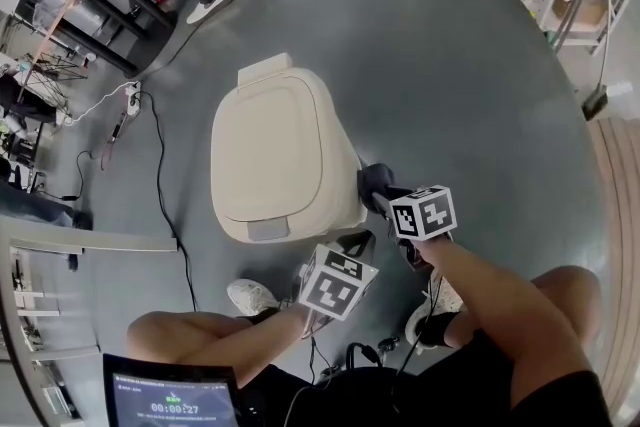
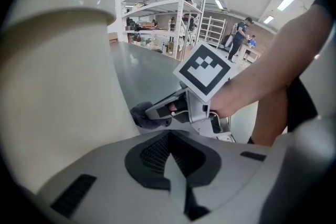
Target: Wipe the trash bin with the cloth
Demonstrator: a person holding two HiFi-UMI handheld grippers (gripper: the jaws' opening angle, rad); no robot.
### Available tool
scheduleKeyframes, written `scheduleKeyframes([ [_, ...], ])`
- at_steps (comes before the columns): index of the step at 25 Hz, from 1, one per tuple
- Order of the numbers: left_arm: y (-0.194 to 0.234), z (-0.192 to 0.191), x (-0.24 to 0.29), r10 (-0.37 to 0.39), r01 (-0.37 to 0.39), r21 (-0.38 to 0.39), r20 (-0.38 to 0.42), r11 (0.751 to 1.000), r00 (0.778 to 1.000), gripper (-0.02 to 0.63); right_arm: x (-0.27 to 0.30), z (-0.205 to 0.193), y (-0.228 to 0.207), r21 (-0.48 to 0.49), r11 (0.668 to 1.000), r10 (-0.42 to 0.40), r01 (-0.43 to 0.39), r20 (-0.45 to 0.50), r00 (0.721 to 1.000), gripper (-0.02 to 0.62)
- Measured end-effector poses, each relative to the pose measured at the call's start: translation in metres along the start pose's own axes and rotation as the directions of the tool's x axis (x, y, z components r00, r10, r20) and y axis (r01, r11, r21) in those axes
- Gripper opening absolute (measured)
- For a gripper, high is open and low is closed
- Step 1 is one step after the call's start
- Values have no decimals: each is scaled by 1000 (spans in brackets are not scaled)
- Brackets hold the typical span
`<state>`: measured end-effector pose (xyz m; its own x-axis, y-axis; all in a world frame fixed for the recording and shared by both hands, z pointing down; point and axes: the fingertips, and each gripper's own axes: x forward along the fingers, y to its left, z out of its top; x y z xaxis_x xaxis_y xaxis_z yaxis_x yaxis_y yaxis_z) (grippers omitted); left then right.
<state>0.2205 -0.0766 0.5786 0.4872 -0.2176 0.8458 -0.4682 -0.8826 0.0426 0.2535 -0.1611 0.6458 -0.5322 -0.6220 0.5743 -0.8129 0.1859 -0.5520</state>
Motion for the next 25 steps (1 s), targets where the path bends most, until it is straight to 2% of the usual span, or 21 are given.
scheduleKeyframes([
  [4,-11,19,-4,-8,7,9,31,1000,999,2,-24,47,-2,9,1000,-3,2,116,993,69],
  [8,-15,45,-26,1,-2,11,116,1000,993,2,-48,95,17,-66,998,39,-23,248,968,69],
  [11,-22,63,-46,-9,6,18,179,1000,984,2,-63,125,39,-156,987,86,-36,329,940,69],
  [14,-29,74,-62,-29,24,24,212,999,977,2,-79,155,57,-178,983,118,-46,421,899,69],
  [16,-32,74,-64,-38,34,25,212,999,976,2,-84,165,63,-183,982,131,-52,450,883,69],
  [18,-34,69,-61,-45,40,24,200,999,979,2,-83,166,63,-185,982,128,-48,449,884,69],
  [25,-29,45,-41,-46,45,12,140,999,989,2,-55,143,41,-177,984,89,-24,370,925,69],
])
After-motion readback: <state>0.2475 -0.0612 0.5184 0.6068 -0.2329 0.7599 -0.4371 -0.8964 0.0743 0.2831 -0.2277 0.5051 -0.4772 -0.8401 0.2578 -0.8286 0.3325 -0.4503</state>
